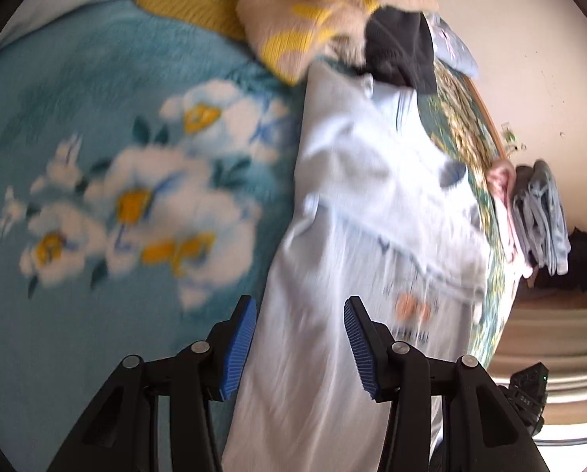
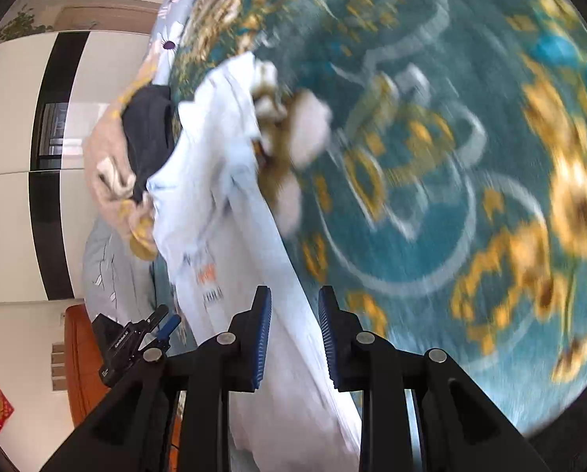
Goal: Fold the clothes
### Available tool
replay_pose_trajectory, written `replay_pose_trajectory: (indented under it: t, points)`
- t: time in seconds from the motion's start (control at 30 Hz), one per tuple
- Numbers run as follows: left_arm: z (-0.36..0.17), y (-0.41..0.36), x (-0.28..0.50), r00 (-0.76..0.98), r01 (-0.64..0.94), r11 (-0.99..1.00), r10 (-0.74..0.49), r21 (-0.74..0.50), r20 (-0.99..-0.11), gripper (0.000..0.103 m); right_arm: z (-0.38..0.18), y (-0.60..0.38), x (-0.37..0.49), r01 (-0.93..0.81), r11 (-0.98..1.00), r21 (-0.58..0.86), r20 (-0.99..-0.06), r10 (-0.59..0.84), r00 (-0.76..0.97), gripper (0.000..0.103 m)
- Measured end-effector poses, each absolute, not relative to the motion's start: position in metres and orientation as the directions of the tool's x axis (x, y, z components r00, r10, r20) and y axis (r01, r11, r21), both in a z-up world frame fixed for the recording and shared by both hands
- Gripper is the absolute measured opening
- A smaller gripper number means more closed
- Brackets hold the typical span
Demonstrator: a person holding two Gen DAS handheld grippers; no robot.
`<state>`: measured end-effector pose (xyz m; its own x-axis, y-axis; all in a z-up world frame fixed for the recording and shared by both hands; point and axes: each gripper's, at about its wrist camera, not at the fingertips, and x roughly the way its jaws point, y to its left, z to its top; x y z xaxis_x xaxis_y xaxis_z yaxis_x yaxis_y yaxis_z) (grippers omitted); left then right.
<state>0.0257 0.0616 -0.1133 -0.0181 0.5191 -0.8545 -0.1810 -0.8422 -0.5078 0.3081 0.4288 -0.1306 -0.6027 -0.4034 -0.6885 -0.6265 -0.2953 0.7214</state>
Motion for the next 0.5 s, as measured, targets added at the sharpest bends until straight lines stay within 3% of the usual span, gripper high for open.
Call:
replay_pose_trajectory:
  t: [0.27, 0.5]
  points:
    - [-0.125, 0.014, 0.083, 0.053, -0.151, -0.858, 0.489, -0.491, -0.871, 0.051, -0.141, 0.395, 0.344, -0.678, -0.303, 0.669, -0.73, -0.439, -0.524, 0.025]
    - [-0.139, -0.012, 0.129, 0.114, -0.088, -0.833, 0.536, -0.546, -0.837, 0.051, -0.143, 0.378, 0.35, -0.69, -0.353, 0.632, -0.762, -0.446, -0.47, 0.025]
